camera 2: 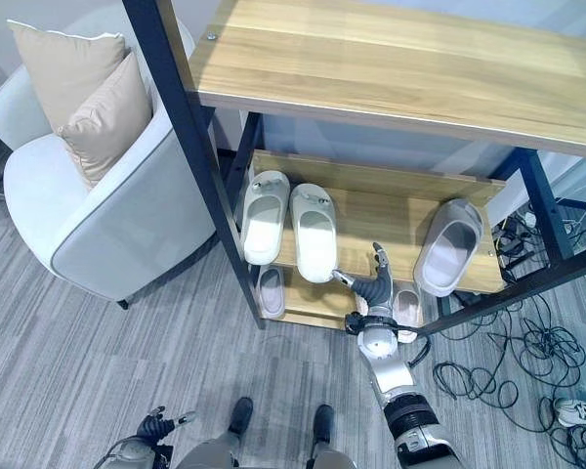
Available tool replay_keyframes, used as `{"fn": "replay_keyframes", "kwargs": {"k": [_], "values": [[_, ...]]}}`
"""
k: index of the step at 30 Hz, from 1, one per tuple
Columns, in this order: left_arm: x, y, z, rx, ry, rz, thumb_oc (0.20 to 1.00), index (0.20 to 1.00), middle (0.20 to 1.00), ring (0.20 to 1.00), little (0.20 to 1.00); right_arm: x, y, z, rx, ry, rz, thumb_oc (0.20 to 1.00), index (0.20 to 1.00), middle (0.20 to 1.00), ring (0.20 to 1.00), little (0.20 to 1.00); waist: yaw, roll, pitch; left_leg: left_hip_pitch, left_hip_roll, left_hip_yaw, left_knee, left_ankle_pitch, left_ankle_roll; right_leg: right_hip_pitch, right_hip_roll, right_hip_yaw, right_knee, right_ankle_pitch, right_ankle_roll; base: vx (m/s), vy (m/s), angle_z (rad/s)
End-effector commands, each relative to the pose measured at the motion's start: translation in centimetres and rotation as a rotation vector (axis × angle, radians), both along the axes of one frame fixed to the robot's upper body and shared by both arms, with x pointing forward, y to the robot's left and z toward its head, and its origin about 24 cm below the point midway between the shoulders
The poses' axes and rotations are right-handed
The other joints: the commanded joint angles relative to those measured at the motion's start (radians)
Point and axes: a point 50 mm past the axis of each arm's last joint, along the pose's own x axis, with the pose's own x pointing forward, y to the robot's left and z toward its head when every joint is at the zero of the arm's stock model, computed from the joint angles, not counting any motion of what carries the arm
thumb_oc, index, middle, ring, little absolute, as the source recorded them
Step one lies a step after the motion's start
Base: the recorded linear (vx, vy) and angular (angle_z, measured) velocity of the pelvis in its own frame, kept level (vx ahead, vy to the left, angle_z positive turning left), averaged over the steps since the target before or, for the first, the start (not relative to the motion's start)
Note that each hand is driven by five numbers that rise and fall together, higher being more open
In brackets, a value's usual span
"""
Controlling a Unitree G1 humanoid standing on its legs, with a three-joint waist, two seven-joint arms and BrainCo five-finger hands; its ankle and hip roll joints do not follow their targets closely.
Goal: Arrange the slippers neatly on the shoe rack.
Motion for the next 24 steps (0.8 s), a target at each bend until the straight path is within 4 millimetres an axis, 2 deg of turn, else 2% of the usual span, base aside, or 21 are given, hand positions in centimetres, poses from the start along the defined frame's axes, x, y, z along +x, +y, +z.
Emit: {"fn": "replay_keyframes", "kwargs": {"k": [1, 16, 24], "values": [[0.3, 0.1, 0.0, 0.027, 0.034, 0.005, 1.000, 1.000, 1.000, 1.000, 1.000, 1.1, 0.2, 2.8, 0.046, -0.139, 0.027, 1.000, 1.000, 1.000, 1.000, 1.000, 0.009, 0.001, 0.033, 0.044, -0.019, 0.000, 0.007, -0.128, 0.044, 0.083, -0.030, -0.036, 0.015, -0.100, 0.062, 0.00, 0.000, 0.00], [0.3, -0.2, -0.1, 0.020, 0.034, 0.023, 1.000, 1.000, 1.000, 1.000, 1.000, 0.3, 3.3, 1.4, 0.091, -0.069, 0.187, 1.000, 1.000, 1.000, 1.000, 1.000, 0.003, 0.001, 0.031, 0.056, -0.014, 0.011, 0.004, -0.132, 0.042, 0.088, -0.030, -0.035, 0.014, -0.100, 0.061, 0.00, 0.000, 0.00], [-0.1, -0.4, -0.3, 0.021, 0.046, 0.024, 1.000, 1.000, 1.000, 1.000, 1.000, 0.7, 4.9, 2.1, 0.104, -0.088, 0.252, 1.000, 1.000, 1.000, 1.000, 1.000, 0.008, 0.003, 0.033, 0.055, -0.015, 0.013, 0.005, -0.130, 0.041, 0.088, -0.033, -0.038, 0.014, -0.099, 0.061, 0.00, 0.000, 0.00]]}}
